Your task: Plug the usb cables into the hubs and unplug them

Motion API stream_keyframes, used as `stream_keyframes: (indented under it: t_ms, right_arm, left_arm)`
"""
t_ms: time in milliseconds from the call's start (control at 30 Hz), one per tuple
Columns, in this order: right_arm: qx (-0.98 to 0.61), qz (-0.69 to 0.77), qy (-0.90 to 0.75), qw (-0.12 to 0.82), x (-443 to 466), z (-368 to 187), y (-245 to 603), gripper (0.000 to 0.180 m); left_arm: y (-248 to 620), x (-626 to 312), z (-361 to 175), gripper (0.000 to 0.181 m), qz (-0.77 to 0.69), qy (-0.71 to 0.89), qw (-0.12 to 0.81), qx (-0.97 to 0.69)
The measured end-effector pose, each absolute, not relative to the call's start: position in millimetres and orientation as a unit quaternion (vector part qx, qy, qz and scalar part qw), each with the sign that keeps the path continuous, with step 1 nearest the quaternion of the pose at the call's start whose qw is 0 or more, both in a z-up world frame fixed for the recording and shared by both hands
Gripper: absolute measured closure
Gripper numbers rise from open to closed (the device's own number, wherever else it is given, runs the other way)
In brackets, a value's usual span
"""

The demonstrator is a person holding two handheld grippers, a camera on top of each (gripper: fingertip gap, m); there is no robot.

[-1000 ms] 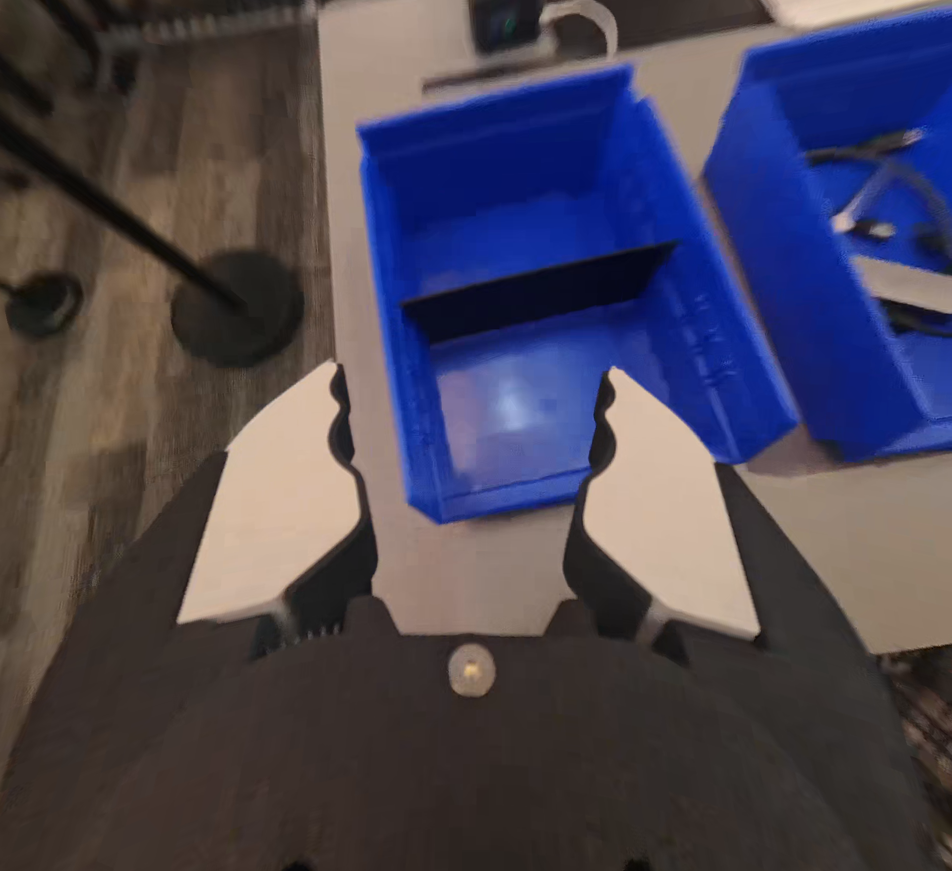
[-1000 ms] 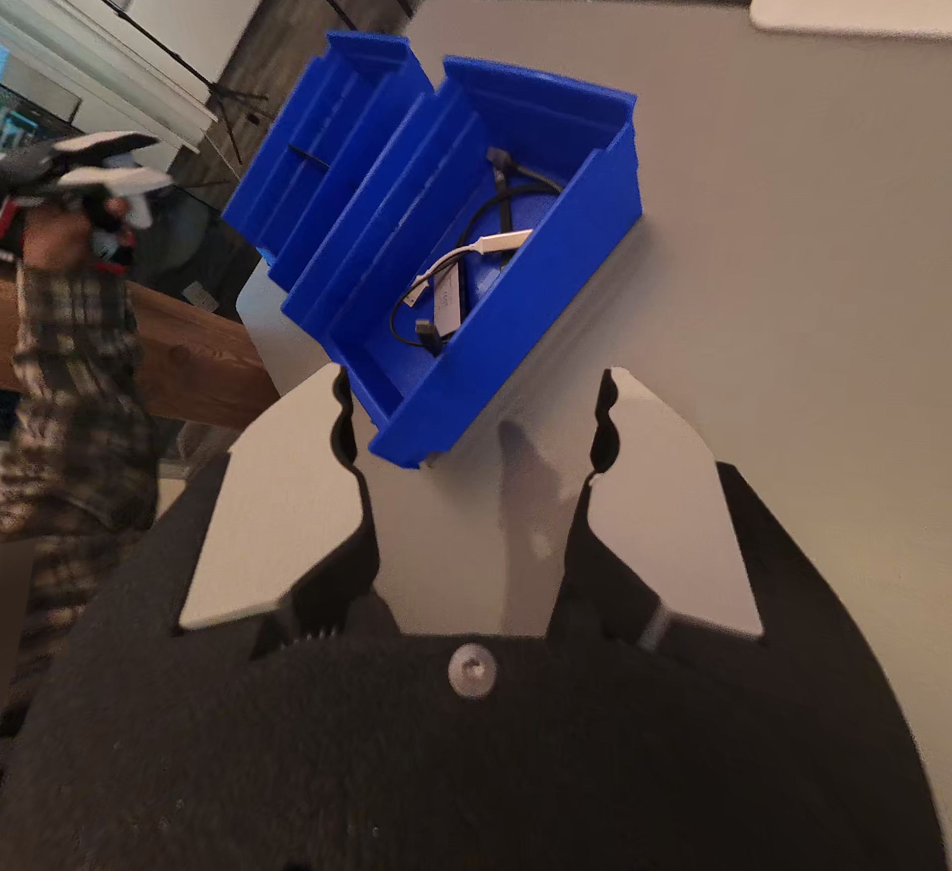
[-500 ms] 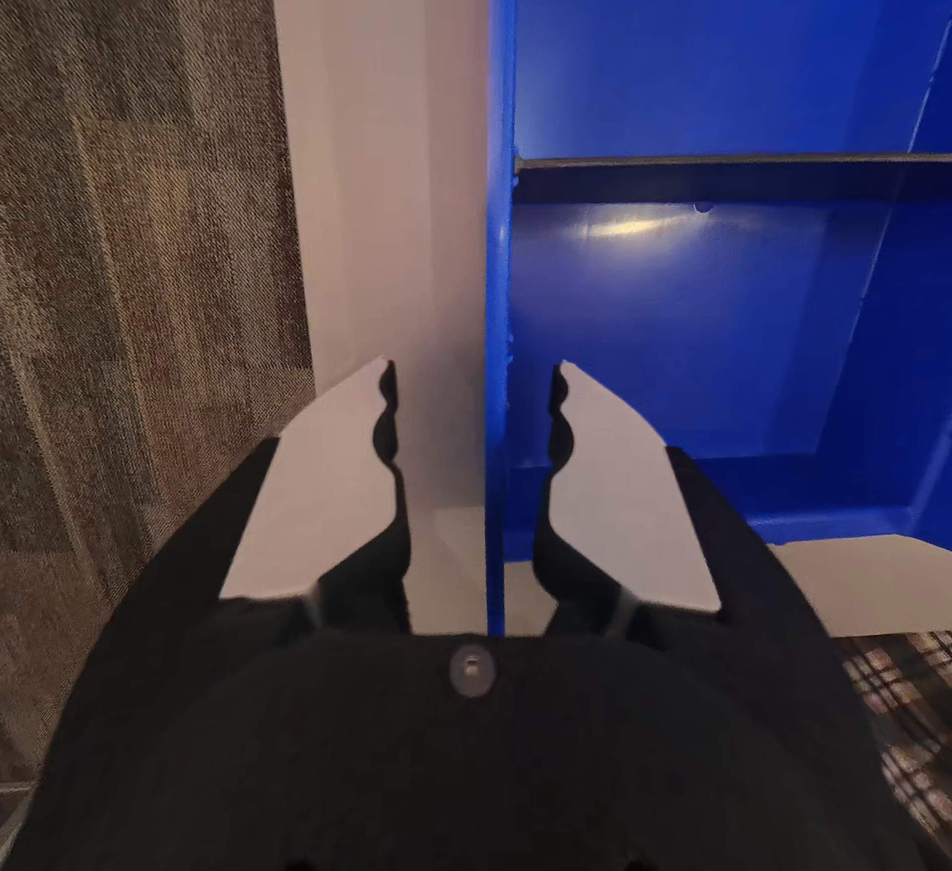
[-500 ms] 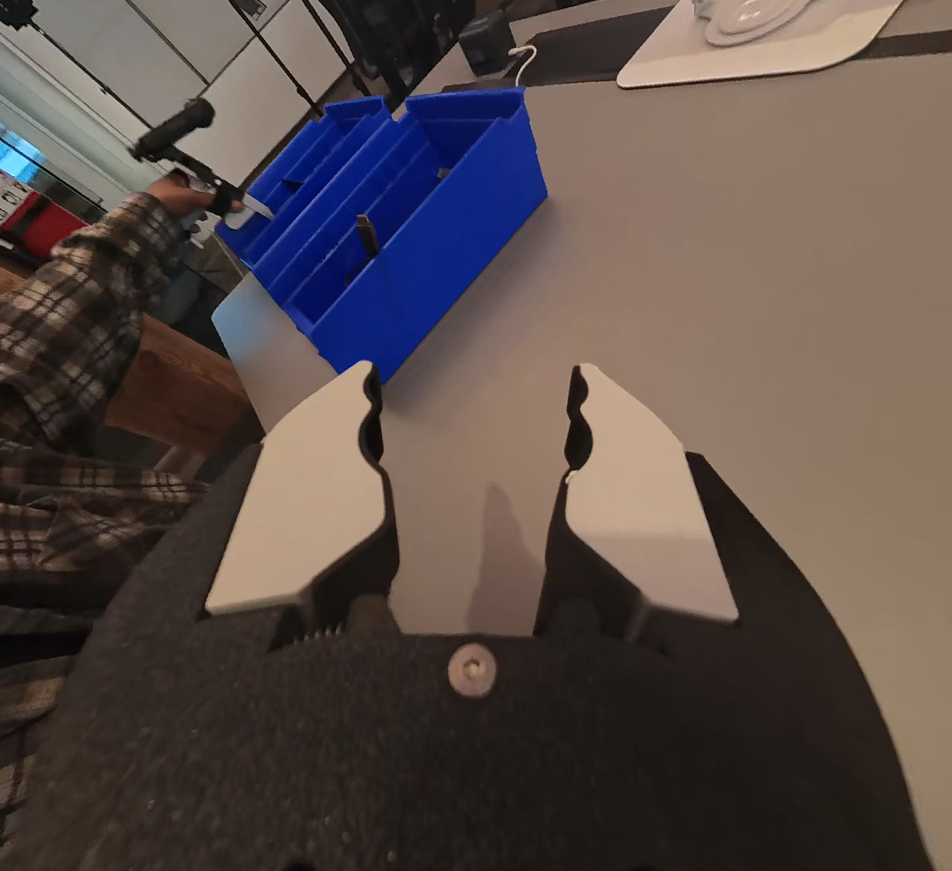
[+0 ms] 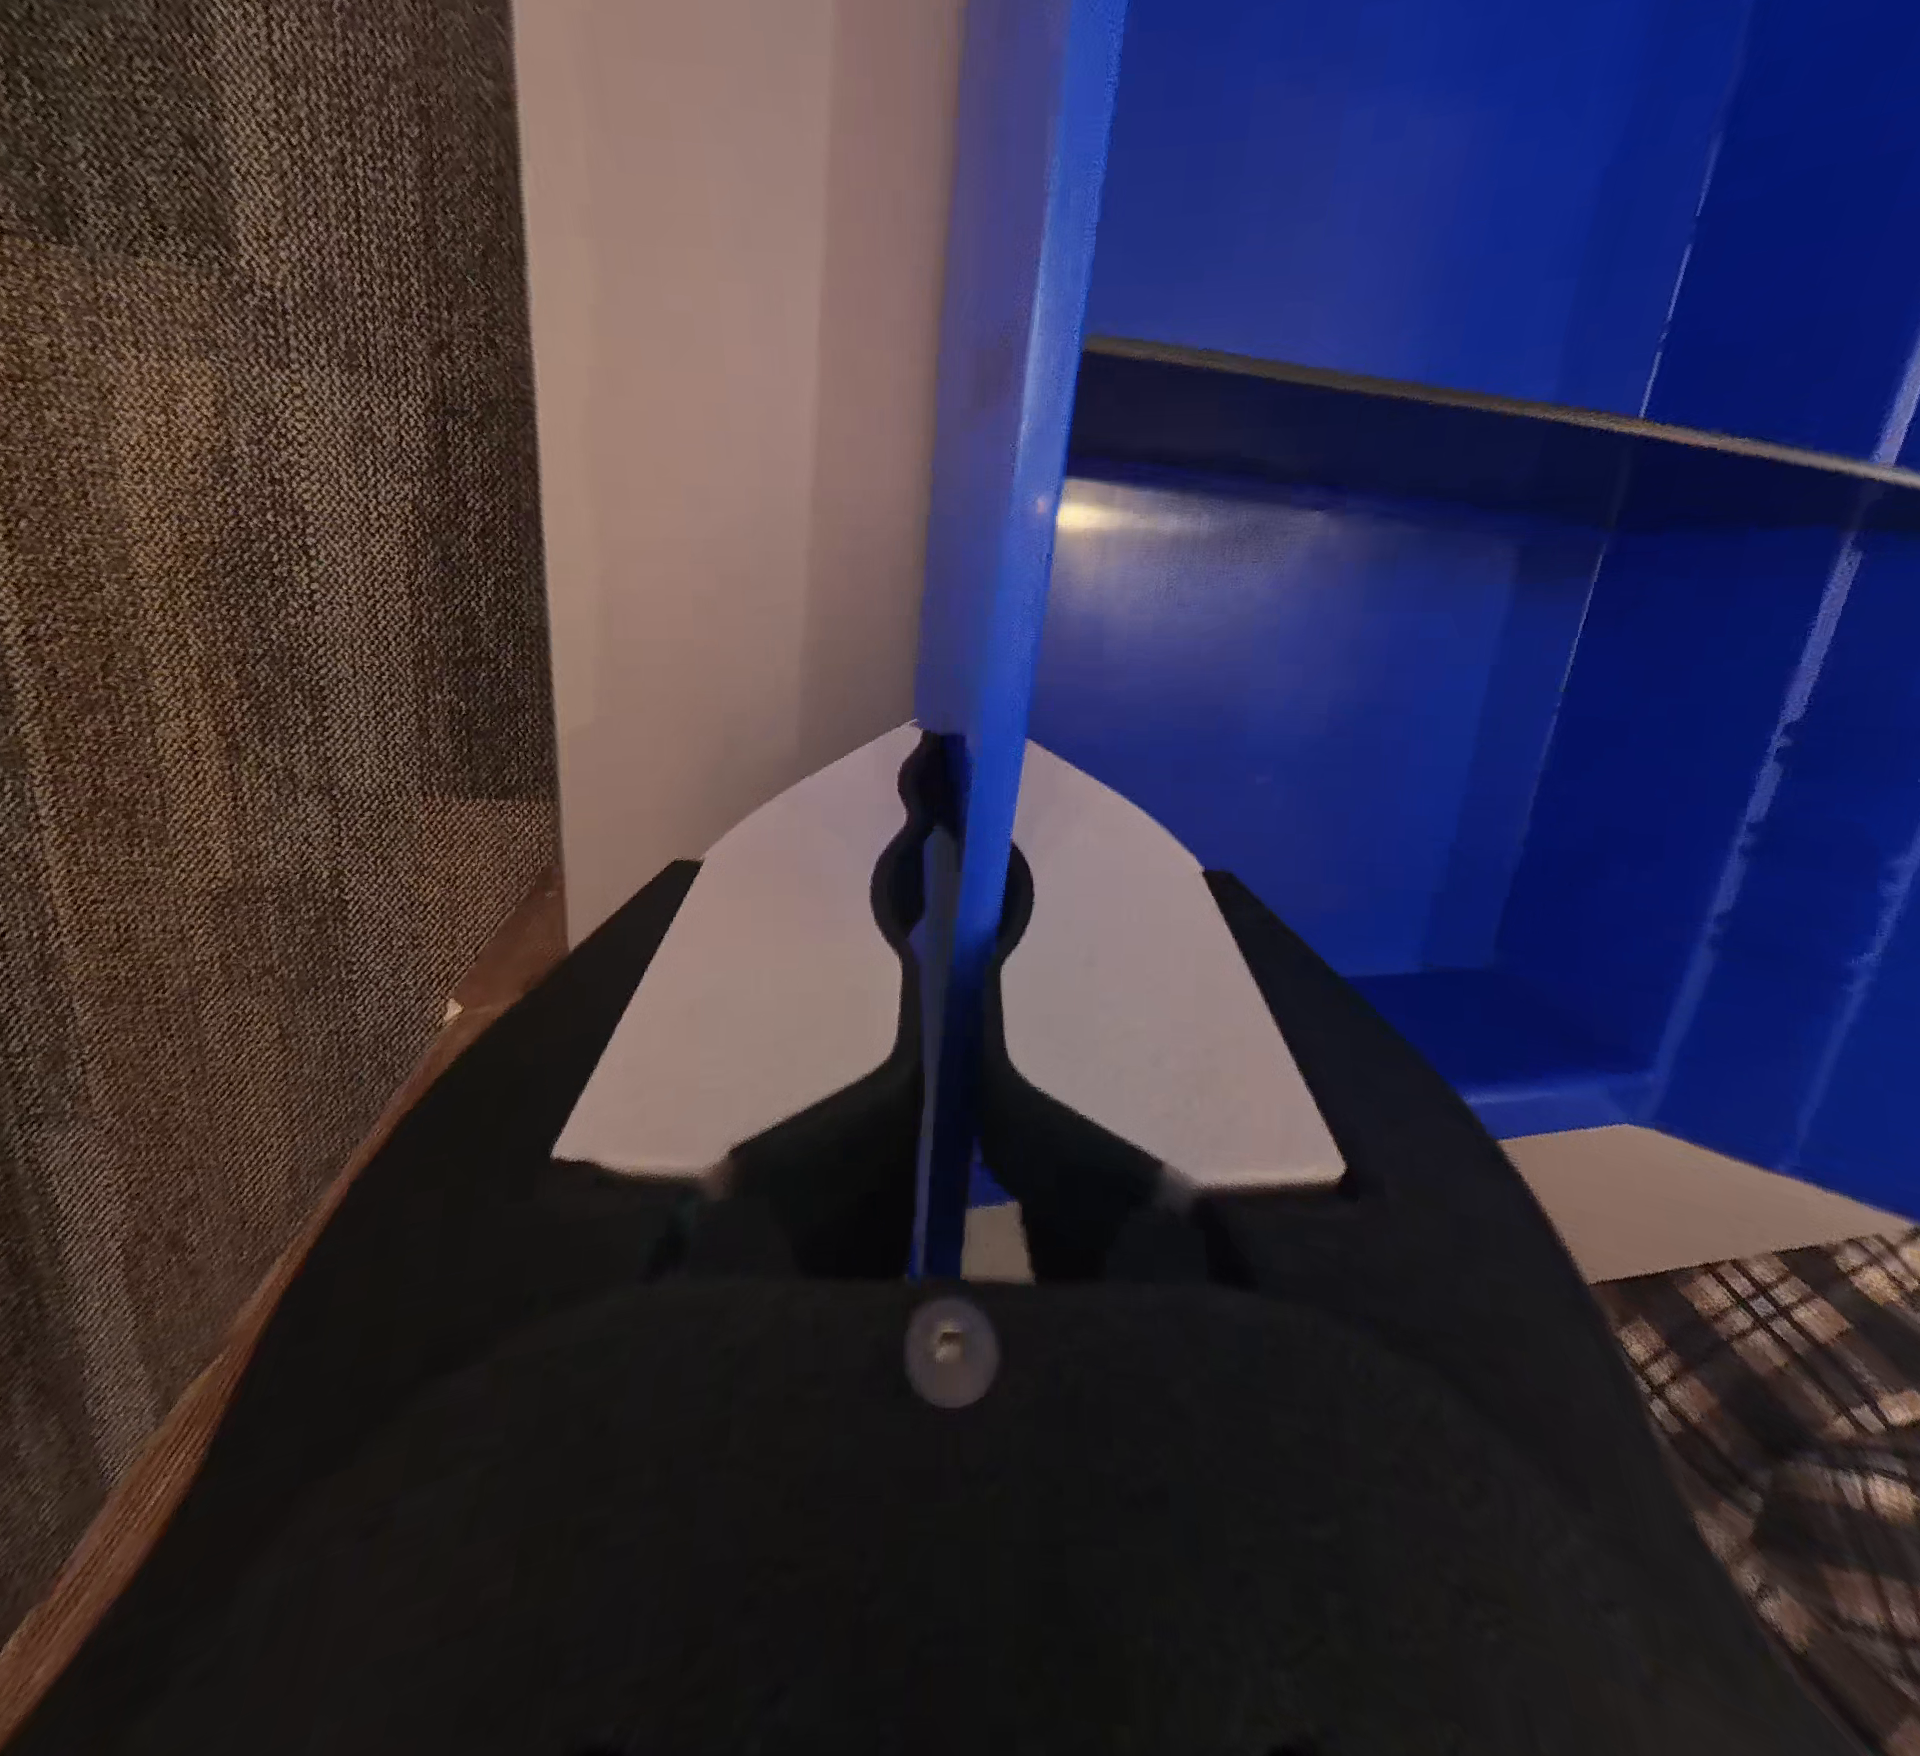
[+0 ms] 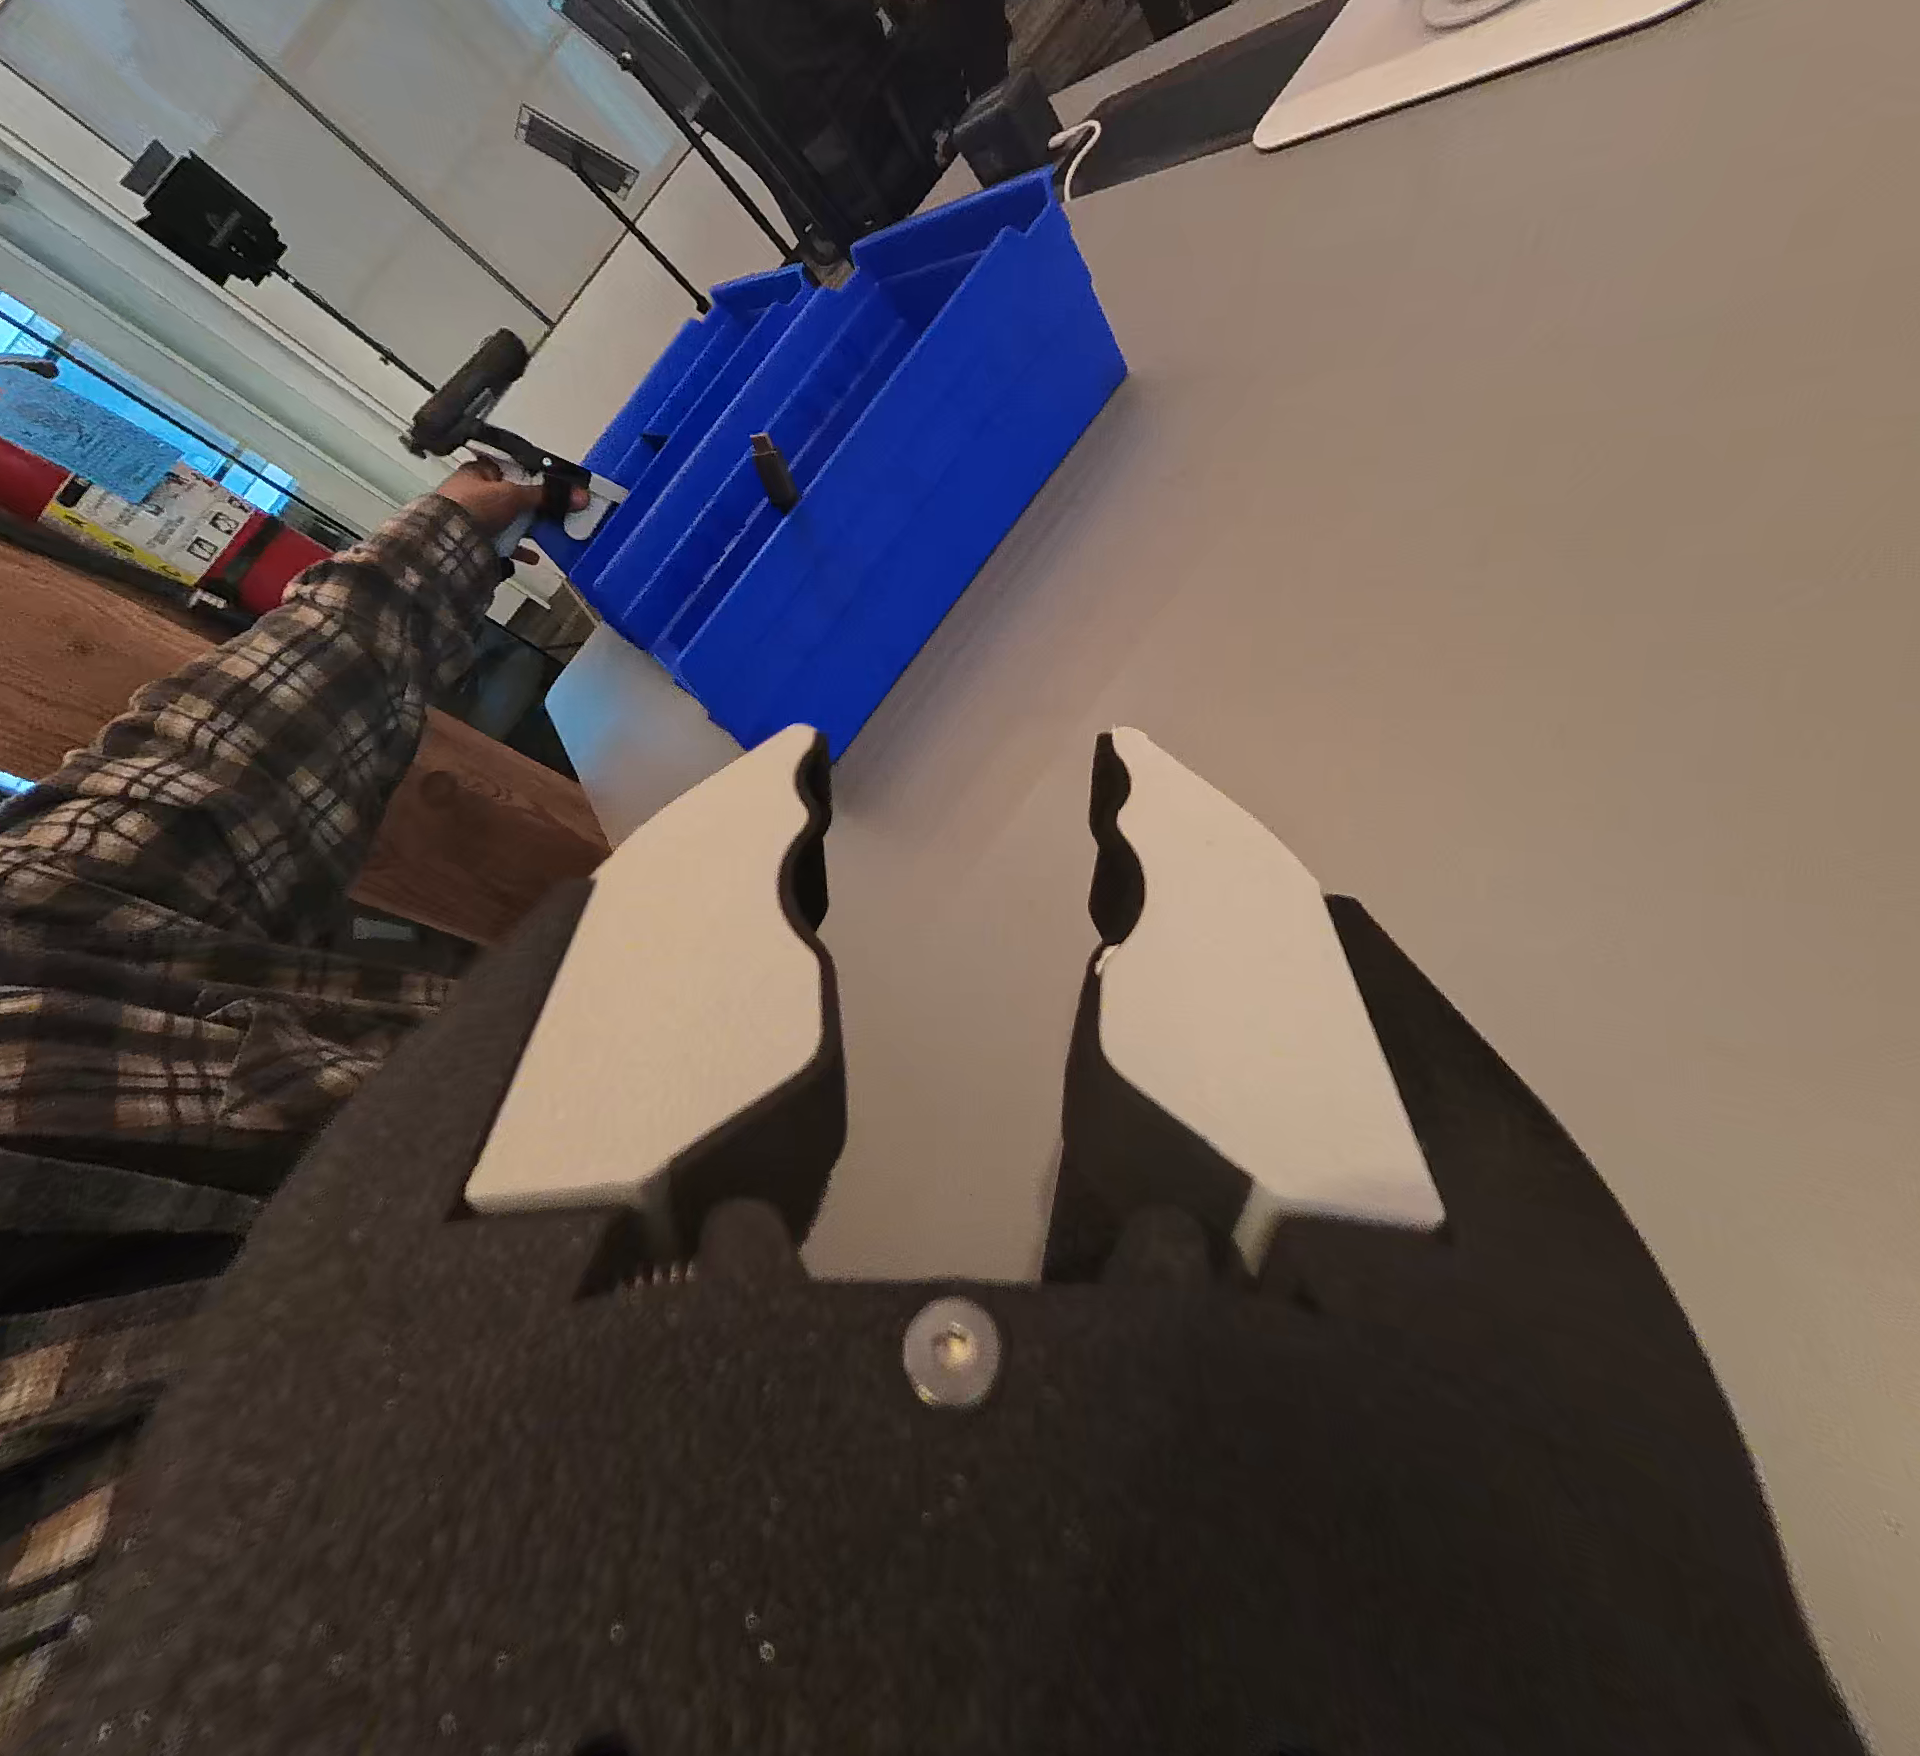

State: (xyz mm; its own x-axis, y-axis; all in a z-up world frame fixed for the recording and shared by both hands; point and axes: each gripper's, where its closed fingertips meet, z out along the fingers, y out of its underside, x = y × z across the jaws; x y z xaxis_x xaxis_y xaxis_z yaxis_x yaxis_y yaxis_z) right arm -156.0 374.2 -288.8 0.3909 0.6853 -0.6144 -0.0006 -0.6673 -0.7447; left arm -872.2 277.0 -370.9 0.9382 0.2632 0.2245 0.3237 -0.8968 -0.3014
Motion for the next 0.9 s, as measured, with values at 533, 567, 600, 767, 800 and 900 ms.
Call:
stream_keyframes:
  t_ms: [533, 567, 600, 767, 800, 900]
  right_arm:
    - [-0.751, 0.504, -0.208, 0.372, -123.5, -272.4, 369.9, 0.139]
    - [-0.751, 0.502, -0.207, 0.376, -120.1, -269.4, 369.7, 0.139]
    - [-0.750, 0.500, -0.205, 0.380, -116.8, -266.4, 369.1, 0.139]
    - [-0.754, 0.486, -0.199, 0.394, -99.6, -254.9, 362.2, 0.138]
    - [-0.756, 0.481, -0.196, 0.398, -95.5, -253.1, 360.7, 0.138]
    - [-0.759, 0.472, -0.186, 0.407, -82.3, -246.4, 355.6, 0.138]
  left_arm:
    - [310.6, -838.4, -229.0, 0.176, -0.140, -0.201, 0.261, -0.934]
    - [323.1, -822.9, -215.4, 0.176, -0.139, -0.179, 0.264, -0.938]
    - [336.6, -803.5, -202.7, 0.176, -0.141, -0.152, 0.266, -0.941]
    - [408.2, -666.9, -165.1, 0.176, -0.162, 0.003, 0.250, -0.955]
    - [421.3, -635.5, -163.7, 0.176, -0.167, 0.032, 0.241, -0.956]
    - [455.7, -540.4, -168.8, 0.176, -0.182, 0.114, 0.212, -0.953]
